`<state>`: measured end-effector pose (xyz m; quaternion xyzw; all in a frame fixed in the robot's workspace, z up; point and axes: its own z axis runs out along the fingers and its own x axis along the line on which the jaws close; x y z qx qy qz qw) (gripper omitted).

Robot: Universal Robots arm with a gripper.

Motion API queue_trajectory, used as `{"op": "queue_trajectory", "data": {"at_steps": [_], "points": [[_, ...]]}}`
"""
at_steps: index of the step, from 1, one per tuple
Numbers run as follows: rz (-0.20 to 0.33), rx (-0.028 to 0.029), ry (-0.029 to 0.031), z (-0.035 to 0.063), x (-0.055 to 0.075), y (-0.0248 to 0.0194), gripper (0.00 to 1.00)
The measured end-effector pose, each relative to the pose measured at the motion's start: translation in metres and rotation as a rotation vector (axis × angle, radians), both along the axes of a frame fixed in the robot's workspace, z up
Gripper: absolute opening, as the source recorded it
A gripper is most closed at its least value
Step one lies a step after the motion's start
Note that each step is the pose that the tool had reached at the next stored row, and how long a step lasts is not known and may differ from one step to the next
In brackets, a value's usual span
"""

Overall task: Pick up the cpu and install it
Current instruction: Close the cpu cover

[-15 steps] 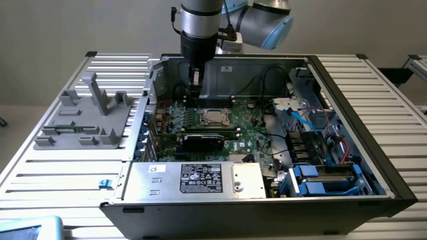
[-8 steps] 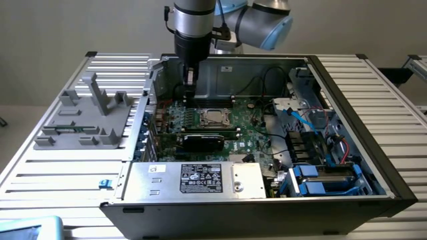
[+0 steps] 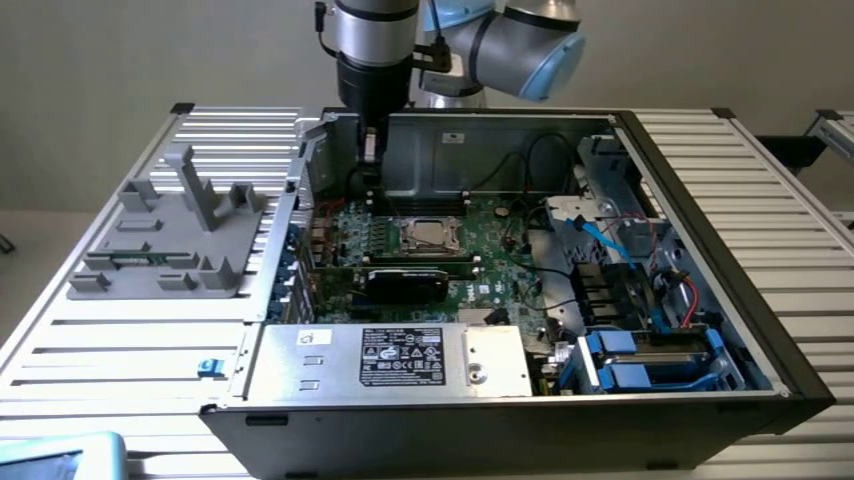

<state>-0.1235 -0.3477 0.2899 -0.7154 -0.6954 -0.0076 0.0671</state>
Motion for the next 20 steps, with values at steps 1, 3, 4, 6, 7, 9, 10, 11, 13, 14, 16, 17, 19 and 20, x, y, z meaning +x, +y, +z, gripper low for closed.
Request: {"op": "queue_trajectory", "data": {"at_steps": [1,3,4,6,7,9,10,11,13,14,16,17,19,20], "points": [[-0.007,0.0033,-0.0001,0.0,-0.0002,0.0,0.12],[-0.028,0.0045,0.0,0.0,-0.0001,0.0,0.12],[-0.042,0.0047,-0.0001,-0.0001,-0.0001,0.0,0.12],[-0.072,0.0046,-0.0002,-0.0002,-0.0001,0.0,0.12],[-0.088,0.0047,-0.0002,-0.0002,-0.0002,0.0,0.12],[-0.121,0.0047,-0.0003,-0.0003,-0.0001,0.0,0.12],[-0.132,0.005,-0.0001,-0.0004,-0.0003,0.0,0.12],[-0.141,0.0051,0.0012,-0.0004,-0.0004,0.0,0.12],[-0.156,0.0047,0.0089,-0.0003,-0.0006,0.0,0.12],[-0.162,0.0043,0.0148,-0.0004,-0.0007,0.0,0.12],[-0.17,0.0036,0.0266,-0.0006,-0.0012,0.0,0.12],[-0.173,0.0036,0.0298,-0.0007,-0.0016,0.0,0.12],[-0.181,0.0052,0.0337,-0.0009,-0.0022,0.0,0.12],[-0.185,0.0067,0.0349,-0.0011,-0.0024,0.0,0.12]]}}
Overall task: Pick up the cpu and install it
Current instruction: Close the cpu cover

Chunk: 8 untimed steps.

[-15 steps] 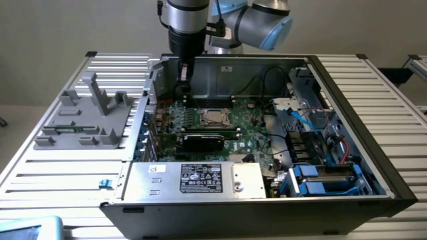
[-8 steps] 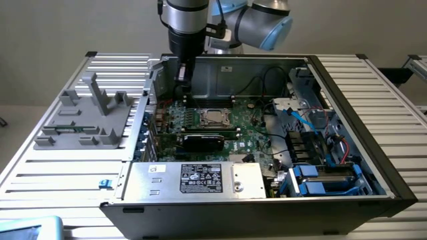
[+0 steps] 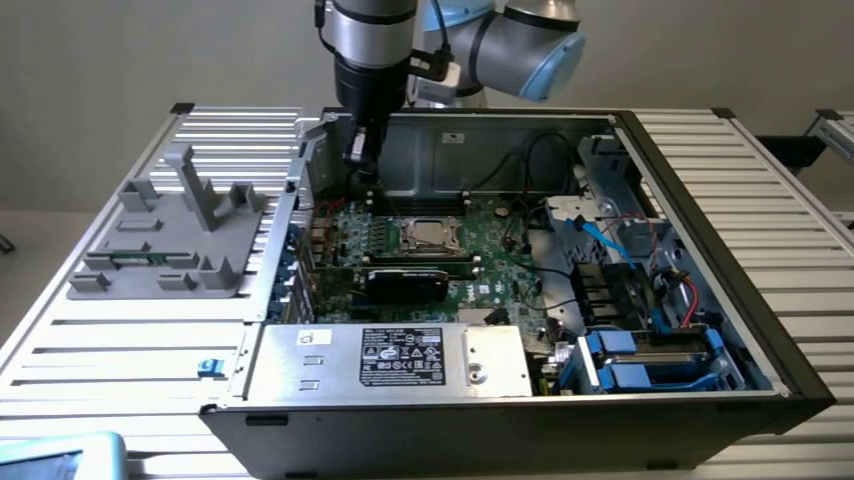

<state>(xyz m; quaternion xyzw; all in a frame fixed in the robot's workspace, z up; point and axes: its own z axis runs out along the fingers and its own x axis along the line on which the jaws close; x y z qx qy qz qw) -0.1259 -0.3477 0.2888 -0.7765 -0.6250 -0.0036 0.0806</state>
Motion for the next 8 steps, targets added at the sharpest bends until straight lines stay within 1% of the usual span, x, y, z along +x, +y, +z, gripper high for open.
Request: {"op": "queue_trajectory", "data": {"at_steps": [1,2,4,8], "points": [[-0.006,0.0022,0.0004,-0.0005,-0.0001,0.0,0.12],[-0.017,0.0032,0.0005,-0.0011,-0.0001,0.0001,0.12],[-0.044,0.0039,0.0007,-0.0025,-0.0001,0.0,0.12],[-0.111,0.007,0.0006,-0.0057,-0.0001,0.0,0.12]]}}
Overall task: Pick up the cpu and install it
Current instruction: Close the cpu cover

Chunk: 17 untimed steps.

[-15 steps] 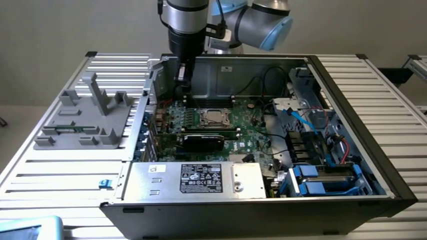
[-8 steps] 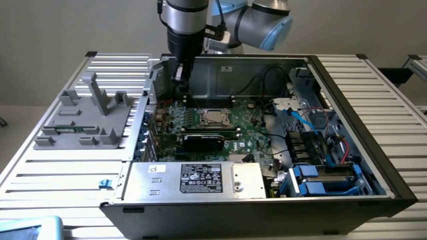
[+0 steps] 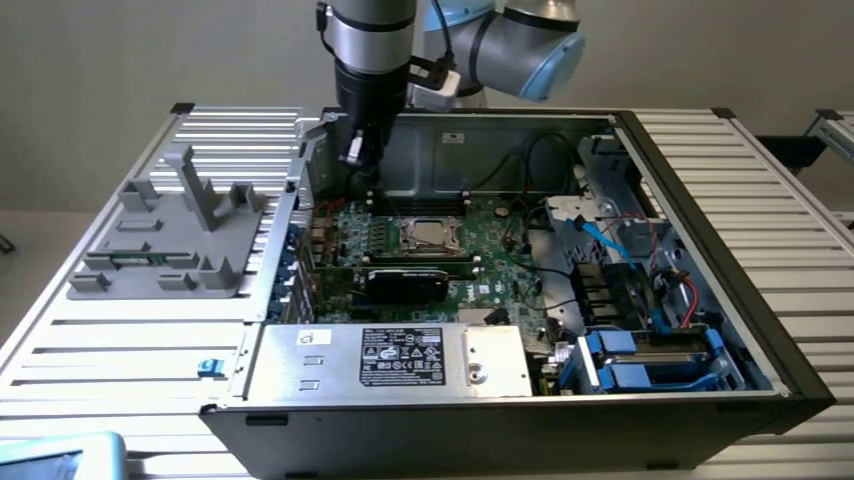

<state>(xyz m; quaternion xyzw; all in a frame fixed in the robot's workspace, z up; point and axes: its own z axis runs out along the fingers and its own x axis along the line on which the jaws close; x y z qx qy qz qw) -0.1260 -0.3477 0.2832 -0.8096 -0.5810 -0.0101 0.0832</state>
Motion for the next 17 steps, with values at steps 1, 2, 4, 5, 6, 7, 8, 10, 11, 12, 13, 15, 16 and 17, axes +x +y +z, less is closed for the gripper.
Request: {"op": "queue_trajectory", "data": {"at_steps": [1,2,4,5,6,7,8,10,11,12,13,15,16,17], "points": [[-0.019,0.0004,0.0,-0.0008,0.0,0.0,0.12],[-0.036,0.0006,0.0,-0.0013,0.0,0.0,0.12],[-0.072,0.0008,-0.0001,-0.0023,0.0,0.0,0.12],[-0.09,0.0007,-0.0001,-0.0025,0.0,0.0,0.12],[-0.107,0.0005,0.0001,-0.0026,0.0,0.0,0.12],[-0.124,0.0004,0.0001,-0.0027,0.0,0.0,0.12],[-0.14,0.0005,0.0001,-0.0027,0.0,0.0,0.12],[-0.17,0.0007,0.0,-0.0028,0.0,0.0,0.12],[-0.182,0.0009,0.0004,-0.0028,0.0,0.0,0.12],[-0.193,0.0013,0.0009,-0.0026,0.0,0.0,0.12],[-0.203,0.0021,0.0015,-0.0022,0.0,0.0,0.12],[-0.222,0.0043,0.0028,-0.001,0.0,0.0,0.12],[-0.231,0.0054,0.0033,-0.0001,-0.0001,0.0,0.12],[-0.24,0.0068,0.0039,0.0011,-0.0001,0.0,0.12]]}}
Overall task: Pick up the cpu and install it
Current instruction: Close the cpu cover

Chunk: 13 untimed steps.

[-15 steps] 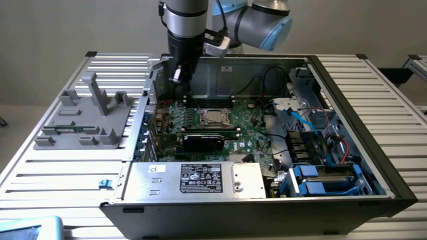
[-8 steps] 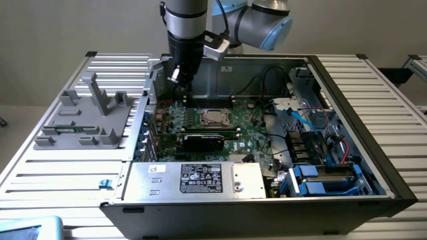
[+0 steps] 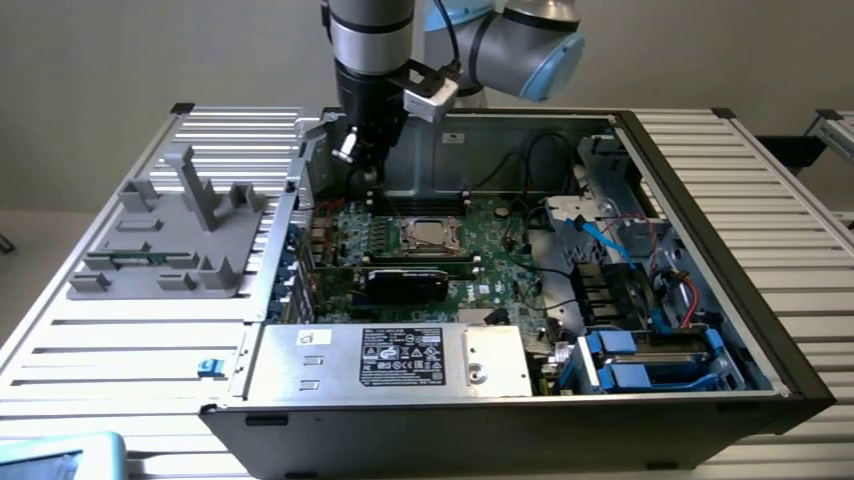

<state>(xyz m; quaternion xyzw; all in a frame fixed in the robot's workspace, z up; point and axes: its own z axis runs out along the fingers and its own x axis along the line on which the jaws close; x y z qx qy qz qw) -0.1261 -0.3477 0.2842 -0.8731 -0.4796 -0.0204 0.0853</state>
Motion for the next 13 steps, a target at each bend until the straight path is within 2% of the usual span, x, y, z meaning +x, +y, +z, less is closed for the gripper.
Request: {"op": "queue_trajectory", "data": {"at_steps": [7,13], "points": [[-0.059,0.0125,0.0027,0.0088,0.0001,0.0,0.12],[-0.13,0.0134,0.004,0.0112,0.0,-0.0001,0.12]]}}
